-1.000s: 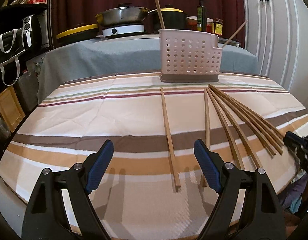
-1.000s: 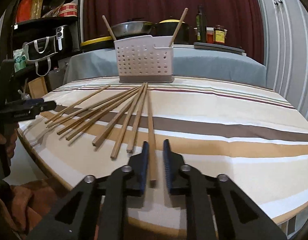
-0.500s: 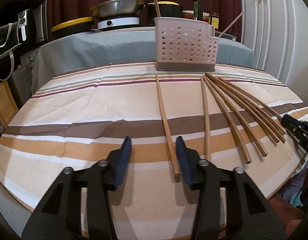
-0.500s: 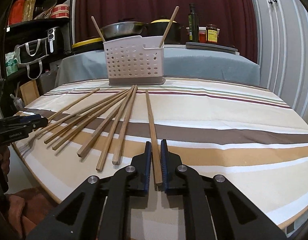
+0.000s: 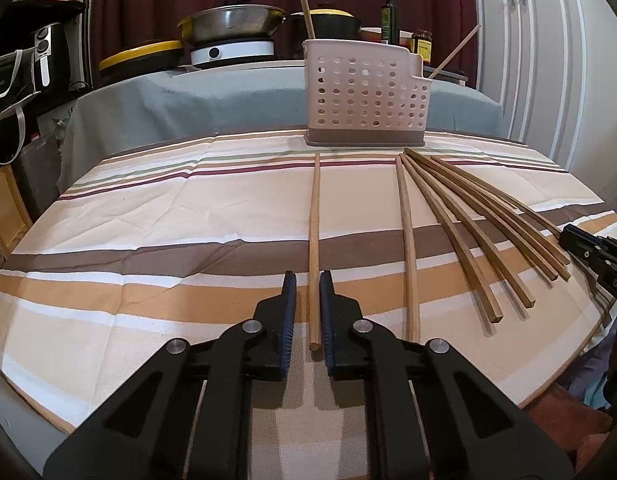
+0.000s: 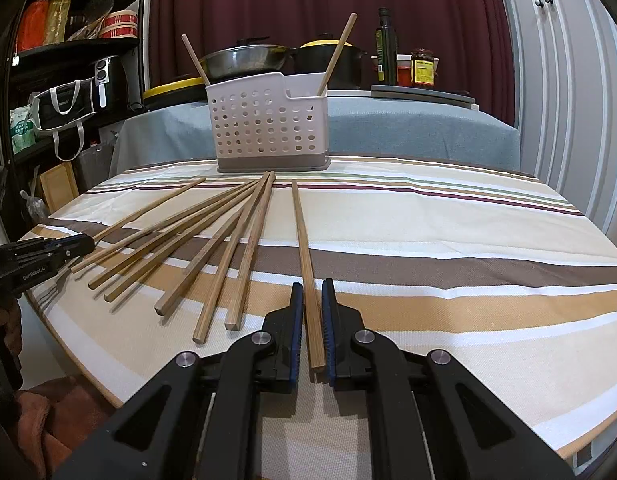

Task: Organize utensils
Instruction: 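Grasp another chopstick with the right gripper while the left gripper grasps one too, then lift both chopsticks upright and carry them above the white caddy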

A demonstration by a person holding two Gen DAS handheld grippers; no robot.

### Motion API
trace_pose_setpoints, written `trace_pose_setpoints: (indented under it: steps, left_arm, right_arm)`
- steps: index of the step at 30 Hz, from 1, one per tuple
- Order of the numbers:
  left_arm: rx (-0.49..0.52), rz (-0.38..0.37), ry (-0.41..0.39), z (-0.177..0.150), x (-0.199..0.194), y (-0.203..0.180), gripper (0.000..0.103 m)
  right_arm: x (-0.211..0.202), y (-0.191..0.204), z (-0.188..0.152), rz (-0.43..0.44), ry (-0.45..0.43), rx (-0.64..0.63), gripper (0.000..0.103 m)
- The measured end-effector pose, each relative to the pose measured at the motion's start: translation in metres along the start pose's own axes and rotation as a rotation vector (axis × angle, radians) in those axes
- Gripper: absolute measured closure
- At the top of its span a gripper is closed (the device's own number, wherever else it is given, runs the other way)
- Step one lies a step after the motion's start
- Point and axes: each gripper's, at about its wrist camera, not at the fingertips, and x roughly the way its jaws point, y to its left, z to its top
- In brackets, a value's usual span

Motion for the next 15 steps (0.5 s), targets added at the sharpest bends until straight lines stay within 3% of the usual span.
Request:
trace_pose_setpoints:
  steps: [8,11,15]
  left_arm:
    - [0.003,0.006,-0.002,-0.0002,-0.0004,-0.0012,0.091]
    - [0.012,0.002,-0.004,-0.0004,-0.0014,-0.0032,0.097]
    - [0.016,0.005,-0.005,-0.0010,-0.0023,-0.0034,0.097]
  right_arm:
    - [0.0000,-0.0002,0.0003,0.001,0.000,0.001,0.093]
    - [-0.0001,-0.0006,0.0001,0.002,-0.002,0.002,0.093]
    - [-0.0029,-0.0003,0.0021,0.006,-0.005,0.003,0.096]
